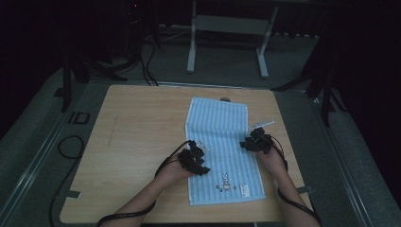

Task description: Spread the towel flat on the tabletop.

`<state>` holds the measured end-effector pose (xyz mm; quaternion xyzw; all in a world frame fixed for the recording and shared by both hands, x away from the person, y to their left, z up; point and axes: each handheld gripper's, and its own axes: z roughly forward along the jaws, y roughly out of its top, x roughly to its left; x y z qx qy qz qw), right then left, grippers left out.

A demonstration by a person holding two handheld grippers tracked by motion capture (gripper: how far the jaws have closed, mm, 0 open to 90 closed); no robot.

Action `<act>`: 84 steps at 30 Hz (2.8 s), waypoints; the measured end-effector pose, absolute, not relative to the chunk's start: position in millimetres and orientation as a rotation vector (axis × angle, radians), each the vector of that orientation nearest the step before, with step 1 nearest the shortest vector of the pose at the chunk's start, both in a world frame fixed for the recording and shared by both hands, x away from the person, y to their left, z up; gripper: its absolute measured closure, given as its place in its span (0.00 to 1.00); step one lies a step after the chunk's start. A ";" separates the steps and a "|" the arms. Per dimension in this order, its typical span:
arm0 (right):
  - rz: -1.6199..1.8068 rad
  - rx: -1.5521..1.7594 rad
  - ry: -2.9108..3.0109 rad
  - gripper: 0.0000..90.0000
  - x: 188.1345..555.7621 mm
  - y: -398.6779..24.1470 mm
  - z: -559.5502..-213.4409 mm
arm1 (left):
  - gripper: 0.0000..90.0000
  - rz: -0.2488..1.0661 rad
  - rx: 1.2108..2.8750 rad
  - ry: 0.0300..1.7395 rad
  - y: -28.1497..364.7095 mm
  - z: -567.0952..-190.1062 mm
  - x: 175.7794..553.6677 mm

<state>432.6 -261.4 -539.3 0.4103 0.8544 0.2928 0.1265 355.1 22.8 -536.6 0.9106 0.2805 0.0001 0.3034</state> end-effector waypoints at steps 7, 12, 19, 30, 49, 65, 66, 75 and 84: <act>0.912 1.160 2.505 0.61 420.3 -262.4 -535.3 | 0.58 0.000 2.410 0.710 28.9 -526.9 339.0; 0.994 1.076 2.491 0.62 373.8 -268.9 -523.1 | 0.58 -0.028 2.404 0.664 39.7 -518.8 309.7; 1.065 1.053 2.516 0.64 304.9 -280.8 -523.2 | 0.58 -0.068 2.453 0.604 43.9 -524.1 280.1; 0.925 1.016 2.569 0.60 252.2 -280.3 -542.7 | 0.58 -0.129 2.481 0.585 48.0 -535.1 261.9; 0.970 0.998 2.541 0.61 249.0 -284.0 -517.5 | 0.55 -0.079 2.436 0.584 51.6 -520.2 251.1; 0.866 1.008 2.525 0.75 278.6 -279.3 -541.3 | 0.55 -0.003 2.429 0.674 53.0 -537.8 274.1; 0.872 1.011 2.526 0.74 278.0 -280.4 -541.6 | 0.55 -0.005 2.431 0.671 53.6 -537.8 273.2; 0.876 1.014 2.555 0.71 264.9 -282.5 -541.2 | 0.55 -0.057 2.448 0.628 58.1 -537.3 258.6; 0.903 1.021 2.559 0.67 244.3 -282.9 -542.1 | 0.55 -0.084 2.443 0.613 61.8 -537.8 242.7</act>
